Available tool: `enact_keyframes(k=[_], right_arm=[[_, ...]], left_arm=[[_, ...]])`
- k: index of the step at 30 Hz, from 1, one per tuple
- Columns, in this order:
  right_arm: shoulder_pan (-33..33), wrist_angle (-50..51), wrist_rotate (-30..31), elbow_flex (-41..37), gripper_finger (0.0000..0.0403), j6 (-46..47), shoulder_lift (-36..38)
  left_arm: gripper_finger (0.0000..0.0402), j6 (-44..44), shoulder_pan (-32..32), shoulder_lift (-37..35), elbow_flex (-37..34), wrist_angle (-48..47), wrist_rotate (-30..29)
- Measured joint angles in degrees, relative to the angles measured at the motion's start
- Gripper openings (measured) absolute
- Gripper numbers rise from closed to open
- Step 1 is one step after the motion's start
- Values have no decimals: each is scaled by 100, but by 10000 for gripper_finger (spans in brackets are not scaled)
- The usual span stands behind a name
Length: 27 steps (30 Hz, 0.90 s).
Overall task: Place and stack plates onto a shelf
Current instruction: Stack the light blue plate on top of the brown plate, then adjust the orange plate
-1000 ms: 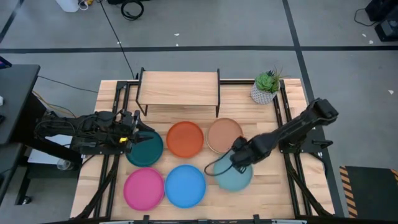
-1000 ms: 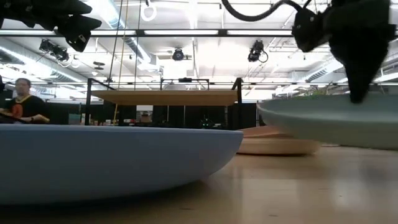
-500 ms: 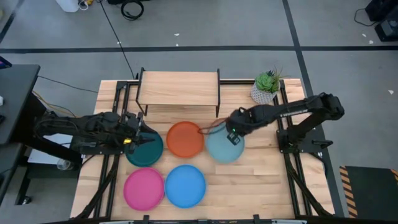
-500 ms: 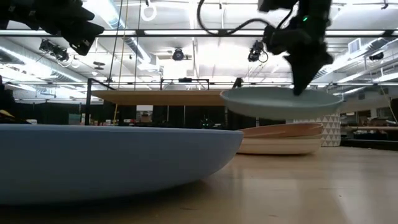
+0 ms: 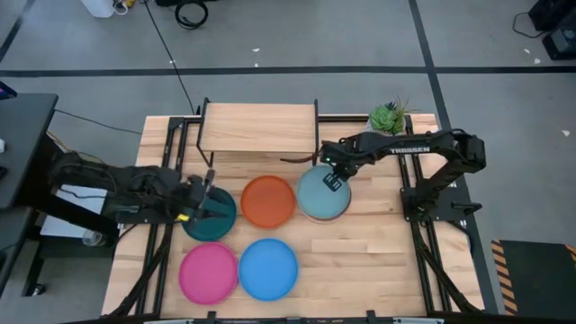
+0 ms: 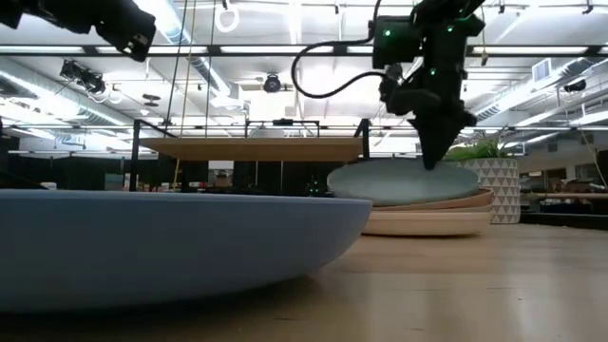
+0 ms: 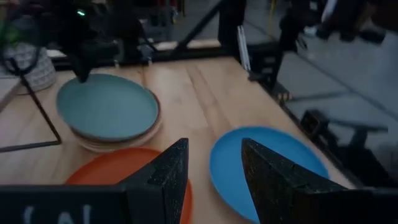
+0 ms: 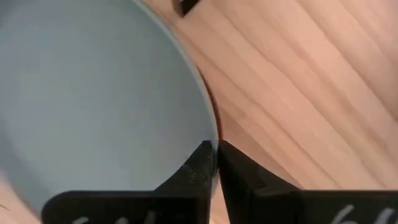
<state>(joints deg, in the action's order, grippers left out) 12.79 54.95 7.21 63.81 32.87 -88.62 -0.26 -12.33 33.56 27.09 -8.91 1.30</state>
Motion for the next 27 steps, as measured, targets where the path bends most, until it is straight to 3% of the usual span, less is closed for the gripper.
enact_keyframes(k=[7,10,13,22,27], right_arm=[[-4,291,-96,-2,117,-343,-88],[-261,497,884,-13,135,-320,333],[-610,84,1619,-109,140,-393,867],[-1314,-2341,2113,-1050,139,-1474,1808],[-1615,-4733,2379,-1868,139,-2246,1980]], left_arm=[[173,506,-432,967,567,-580,-828],[193,320,-546,1369,931,-1012,-1079],[209,61,-673,1797,1277,-1608,-1110],[200,-478,-974,3507,1785,-2140,-1044],[190,-439,-918,4365,2304,-2413,-1370]])
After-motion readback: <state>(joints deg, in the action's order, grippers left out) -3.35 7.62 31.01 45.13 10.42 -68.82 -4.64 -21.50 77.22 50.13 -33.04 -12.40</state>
